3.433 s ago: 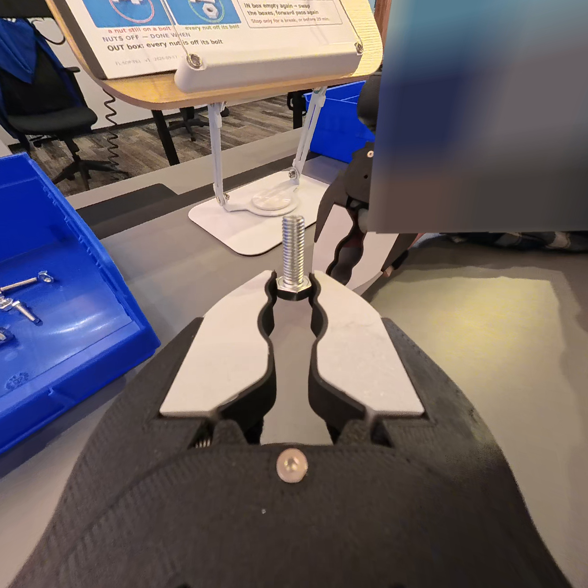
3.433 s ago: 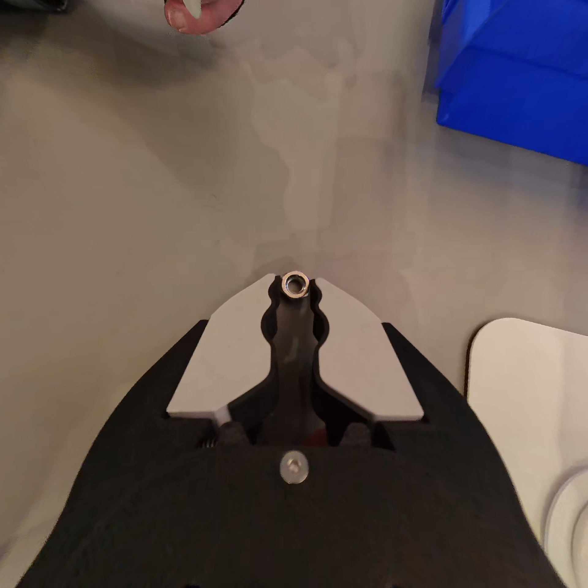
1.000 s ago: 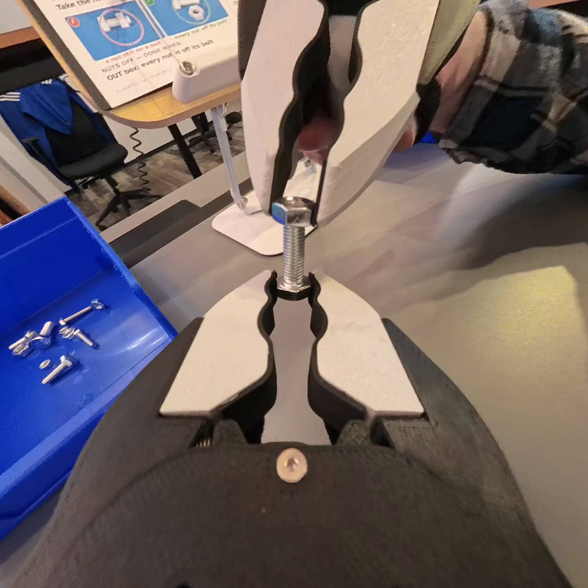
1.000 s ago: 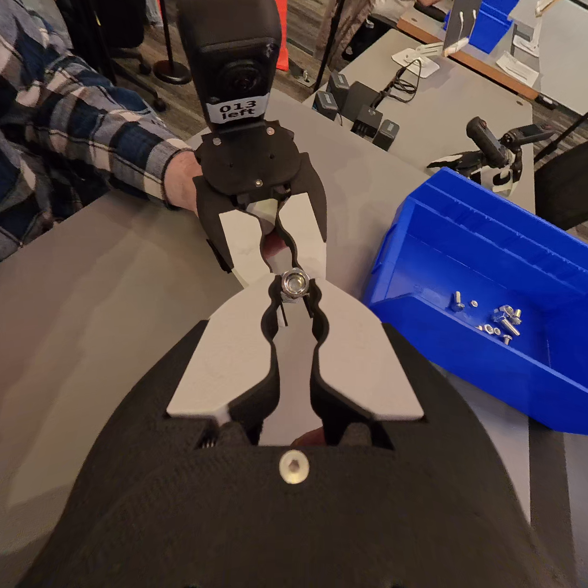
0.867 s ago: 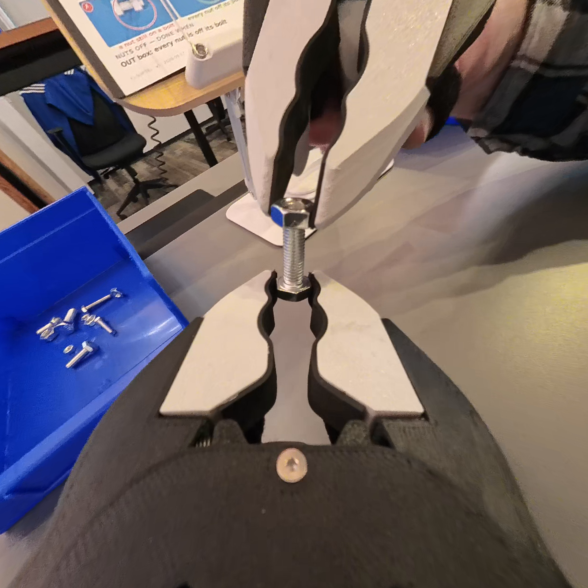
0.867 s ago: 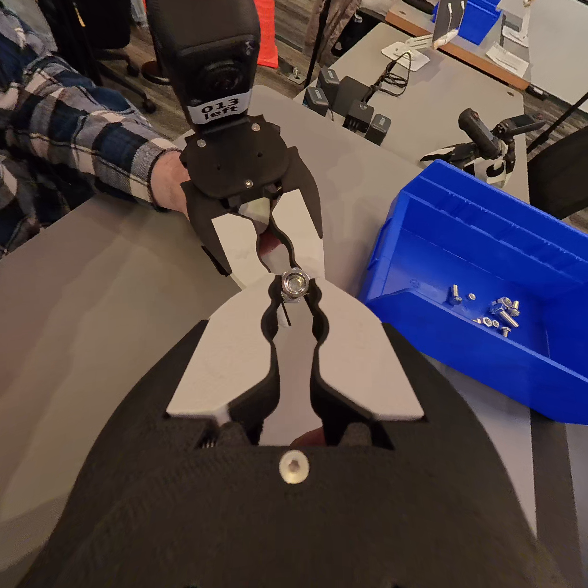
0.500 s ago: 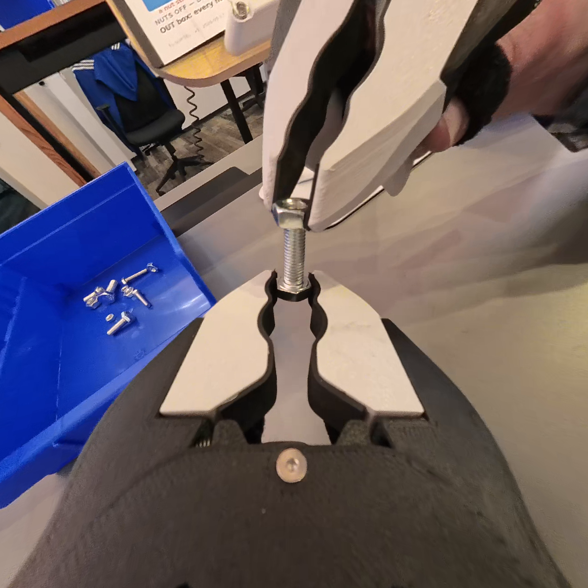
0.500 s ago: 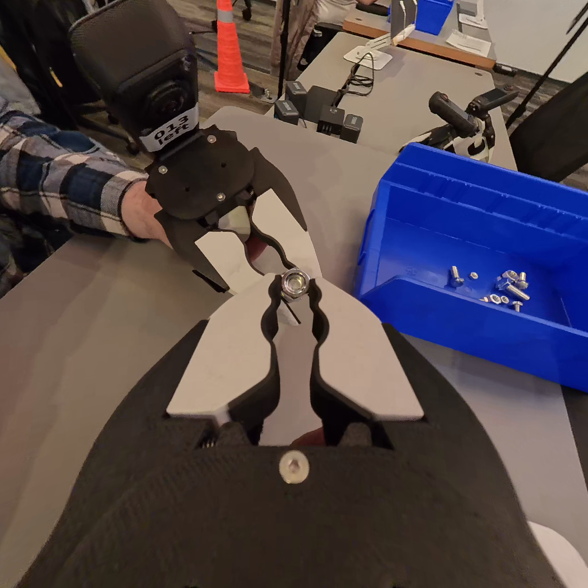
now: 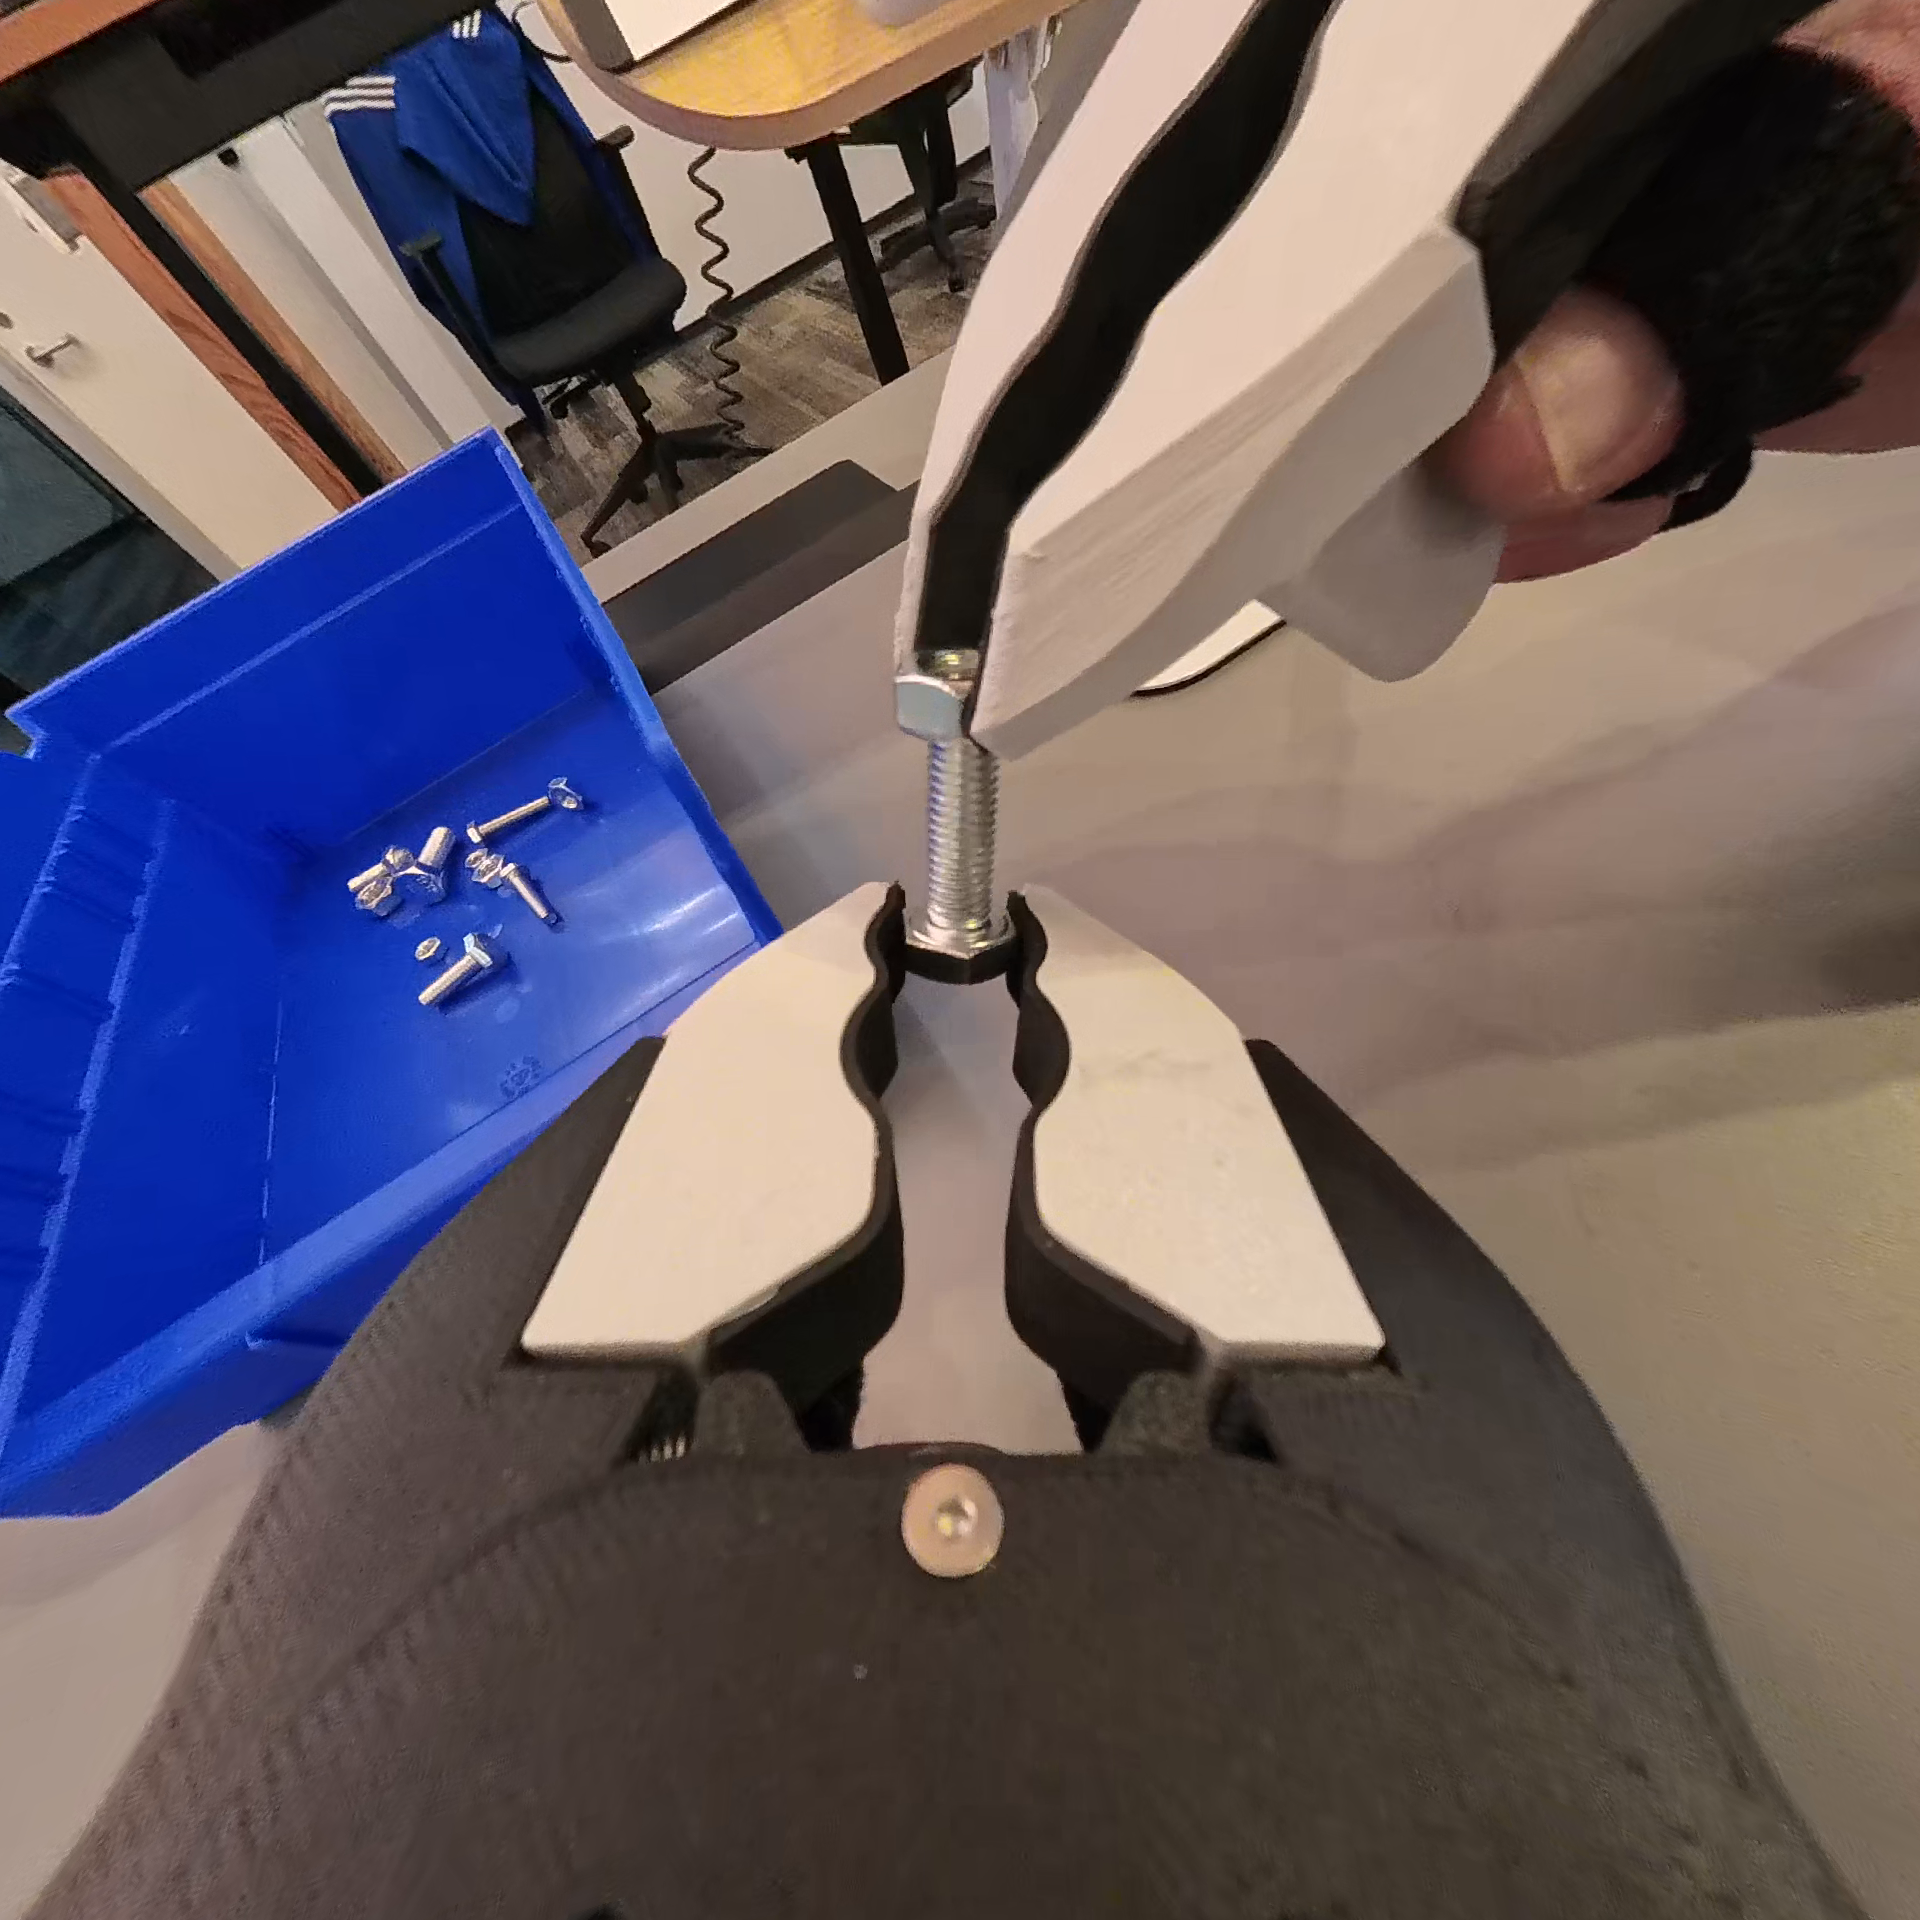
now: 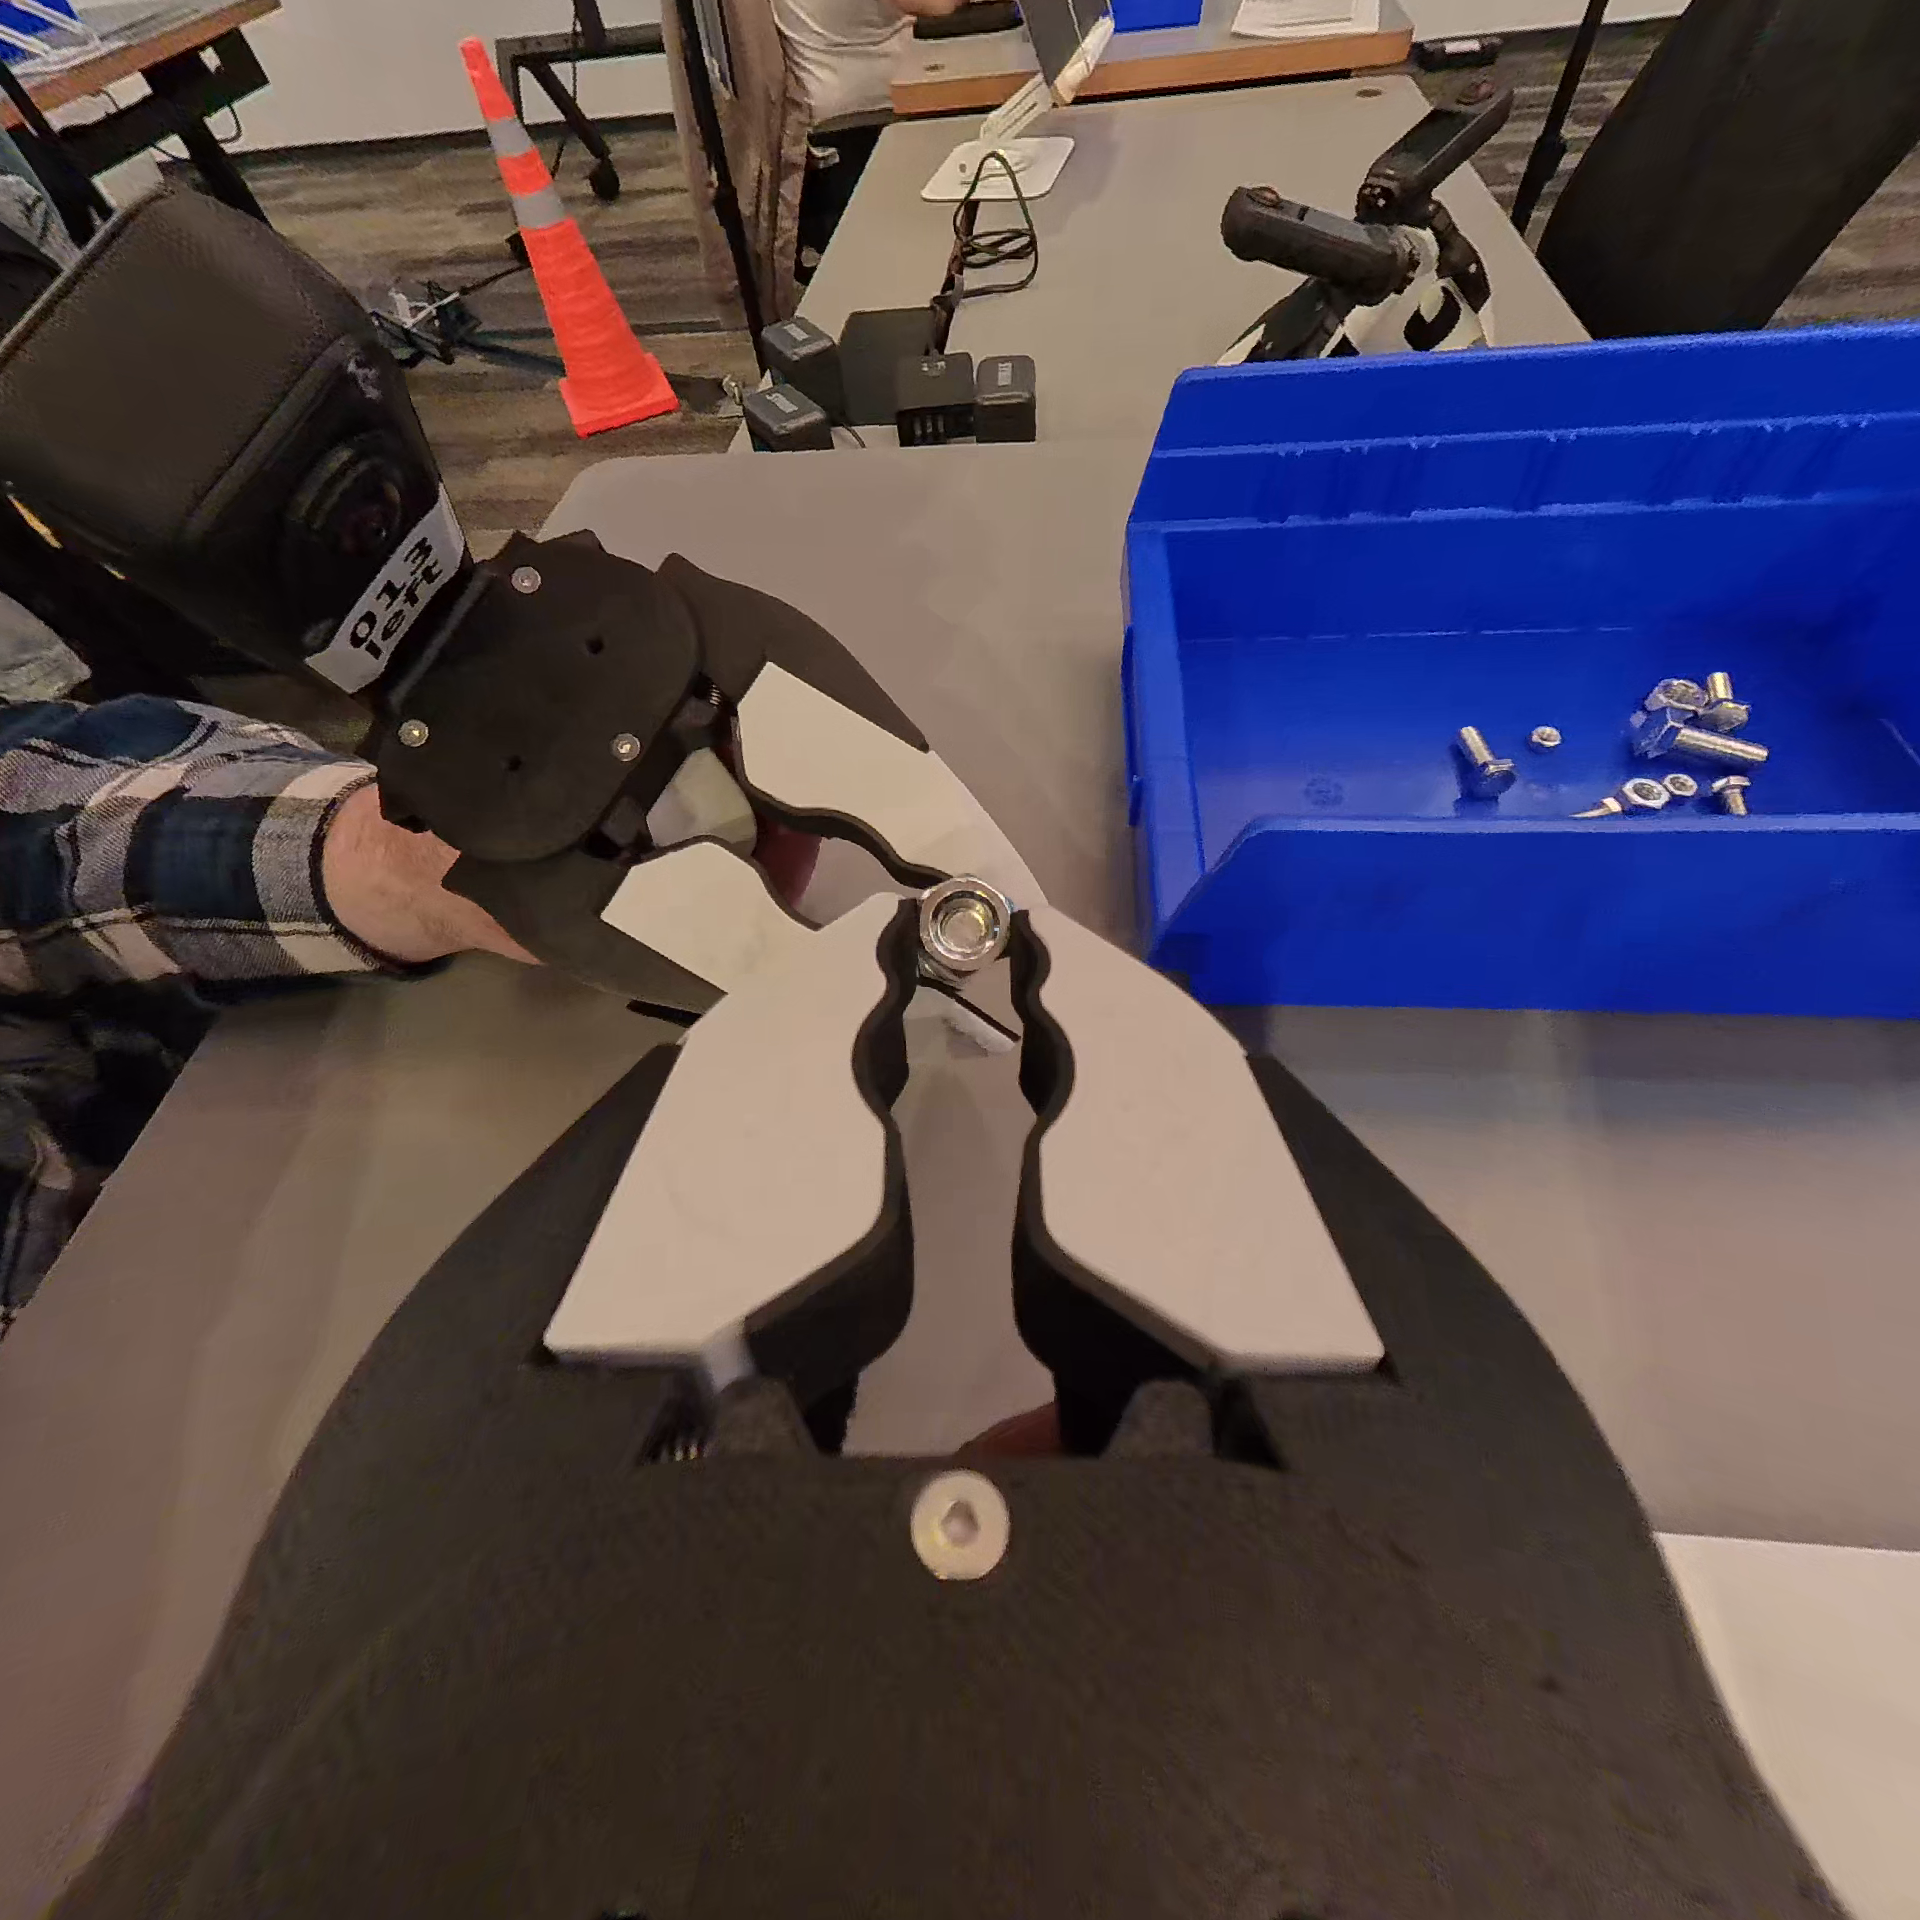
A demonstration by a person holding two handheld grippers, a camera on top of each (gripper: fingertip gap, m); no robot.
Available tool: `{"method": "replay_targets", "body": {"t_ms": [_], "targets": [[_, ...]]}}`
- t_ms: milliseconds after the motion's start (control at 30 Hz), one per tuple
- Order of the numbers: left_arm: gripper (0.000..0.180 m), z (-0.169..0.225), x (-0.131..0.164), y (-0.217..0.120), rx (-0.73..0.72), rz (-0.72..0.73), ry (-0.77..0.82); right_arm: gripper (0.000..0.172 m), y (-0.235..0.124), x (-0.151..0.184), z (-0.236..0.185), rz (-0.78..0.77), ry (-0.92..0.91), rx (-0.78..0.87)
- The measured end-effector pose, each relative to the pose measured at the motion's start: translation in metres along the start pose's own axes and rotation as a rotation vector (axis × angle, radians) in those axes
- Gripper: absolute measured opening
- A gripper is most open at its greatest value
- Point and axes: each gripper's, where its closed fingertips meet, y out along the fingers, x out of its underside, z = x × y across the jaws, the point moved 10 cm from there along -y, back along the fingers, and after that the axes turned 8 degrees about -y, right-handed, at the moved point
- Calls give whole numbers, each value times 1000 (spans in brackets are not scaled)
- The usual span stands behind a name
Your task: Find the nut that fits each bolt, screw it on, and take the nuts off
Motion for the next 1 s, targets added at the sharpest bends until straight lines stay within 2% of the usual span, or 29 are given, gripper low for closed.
{"method": "replay_targets", "body": {"t_ms": [500,667,1000], "targets": [[18,-3,0,-1,21,14,-39,22,1,0,-2,-1,-39,9],[18,-3,0,-2,28,22,-44,31,0,0,-1,0,-53,13],[18,-2,-2,-4,86,60,-74,48,0,0,-1,105,-60,-32]]}}
